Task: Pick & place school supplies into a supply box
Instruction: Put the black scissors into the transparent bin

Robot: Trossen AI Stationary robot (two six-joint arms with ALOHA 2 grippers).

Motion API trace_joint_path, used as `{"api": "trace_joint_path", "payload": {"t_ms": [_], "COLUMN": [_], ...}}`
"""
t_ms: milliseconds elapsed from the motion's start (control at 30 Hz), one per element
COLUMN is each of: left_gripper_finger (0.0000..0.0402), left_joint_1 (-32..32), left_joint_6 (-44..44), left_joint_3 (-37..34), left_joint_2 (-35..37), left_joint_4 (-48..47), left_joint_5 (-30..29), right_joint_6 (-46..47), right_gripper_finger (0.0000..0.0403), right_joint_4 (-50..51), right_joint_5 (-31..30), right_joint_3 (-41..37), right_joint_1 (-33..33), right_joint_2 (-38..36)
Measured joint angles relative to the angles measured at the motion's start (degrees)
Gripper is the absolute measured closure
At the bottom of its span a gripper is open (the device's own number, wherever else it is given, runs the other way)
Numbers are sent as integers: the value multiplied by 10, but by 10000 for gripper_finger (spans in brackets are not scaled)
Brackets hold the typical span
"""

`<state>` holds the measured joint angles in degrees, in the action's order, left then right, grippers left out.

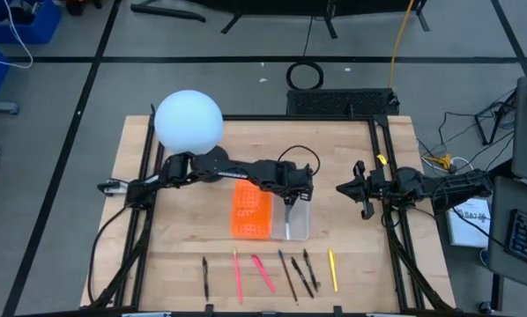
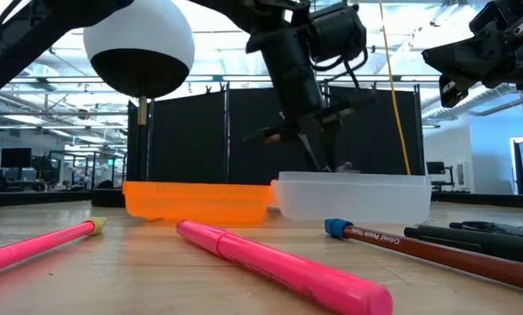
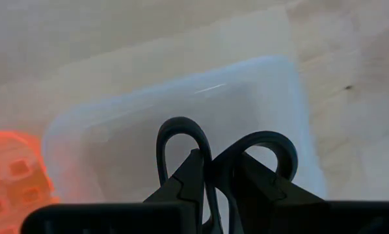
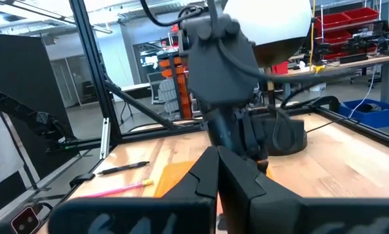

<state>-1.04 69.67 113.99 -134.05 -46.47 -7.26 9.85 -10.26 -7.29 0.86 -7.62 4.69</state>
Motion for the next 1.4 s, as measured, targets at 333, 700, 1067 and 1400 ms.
{"api": "trace_joint_path", "payload": {"t_ms": [333,700,1067,1400], "left_gripper_finger": [341,341,341,322], "left_joint_1": [7,20,23,25], "left_joint_6": [15,56,88,75], "left_joint_3": [1,0,-49,-76], "left_joint_2": [-18,-17,-16,-13], "left_joint_4": [2,-19,-27,20], "left_joint_5": [-8,-56,-100,-100], "right_joint_6": [0,0,0,0], "right_gripper_finger": [403,403,403,403], "right_joint_4": [-2,-2,-2,-2], "right_joint_5": [0,1,1,1], "right_joint_3": [0,0,0,0], "right_joint_1": [0,0,0,0], "right_joint_2": [2,2,2,2]}}
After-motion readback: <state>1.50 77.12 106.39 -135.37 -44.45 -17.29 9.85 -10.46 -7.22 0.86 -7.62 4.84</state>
